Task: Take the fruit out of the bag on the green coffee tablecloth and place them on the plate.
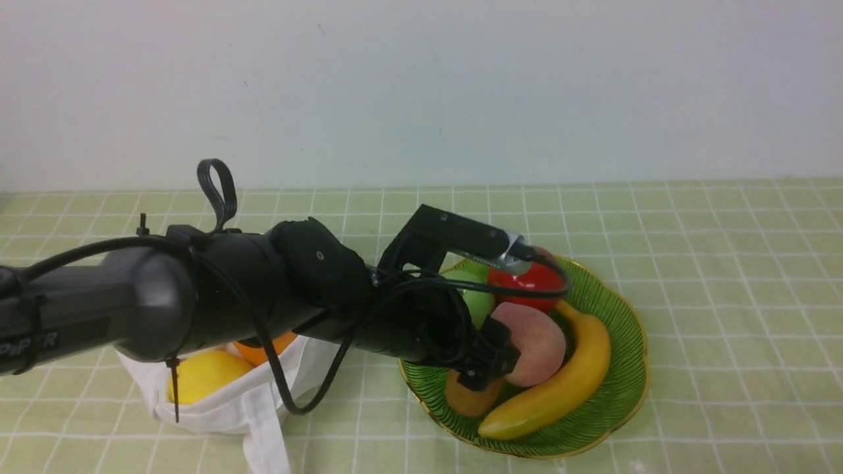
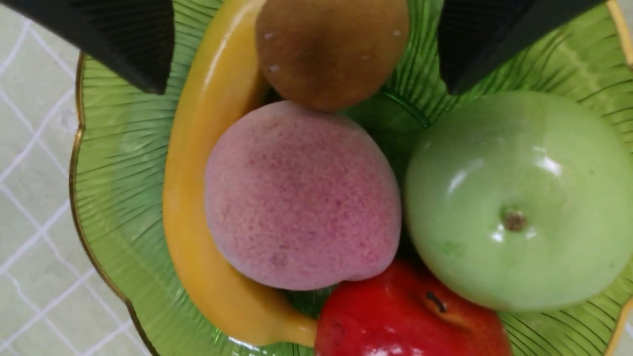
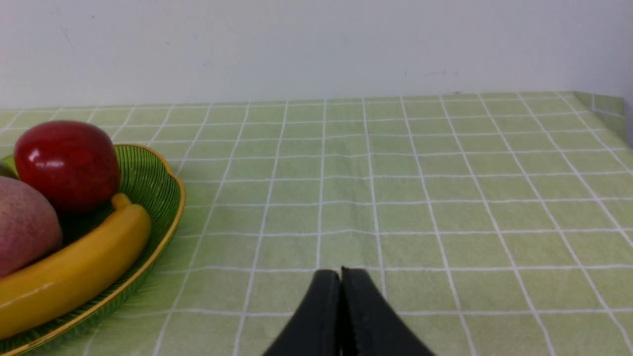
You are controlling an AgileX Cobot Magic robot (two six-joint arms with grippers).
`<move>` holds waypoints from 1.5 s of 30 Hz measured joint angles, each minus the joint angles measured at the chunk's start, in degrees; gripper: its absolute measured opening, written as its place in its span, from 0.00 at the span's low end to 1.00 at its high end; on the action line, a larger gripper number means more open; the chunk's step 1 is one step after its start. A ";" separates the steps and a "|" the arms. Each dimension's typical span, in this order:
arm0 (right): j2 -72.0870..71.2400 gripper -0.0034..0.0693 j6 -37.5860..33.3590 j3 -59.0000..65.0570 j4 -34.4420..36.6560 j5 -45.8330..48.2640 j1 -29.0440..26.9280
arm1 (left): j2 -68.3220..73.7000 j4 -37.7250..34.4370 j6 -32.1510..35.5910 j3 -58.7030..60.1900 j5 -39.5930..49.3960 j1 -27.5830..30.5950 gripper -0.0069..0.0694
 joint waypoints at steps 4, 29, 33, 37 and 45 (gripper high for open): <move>0.00 0.03 0.00 0.00 0.00 0.00 0.00 | -0.69 1.11 0.22 0.00 0.05 0.15 0.98; 0.00 0.03 0.00 0.00 0.00 0.00 0.00 | -59.85 24.58 -14.06 7.12 15.72 18.31 0.08; 0.00 0.03 0.00 0.00 0.00 0.00 0.00 | -63.46 24.58 -14.11 8.55 20.31 18.60 0.08; 0.00 0.03 0.00 0.00 0.00 0.00 0.00 | -64.59 24.58 -14.11 8.55 23.69 18.60 0.08; 0.00 0.03 0.00 0.00 0.00 0.00 0.00 | -64.60 24.58 -14.11 8.67 26.91 18.60 0.08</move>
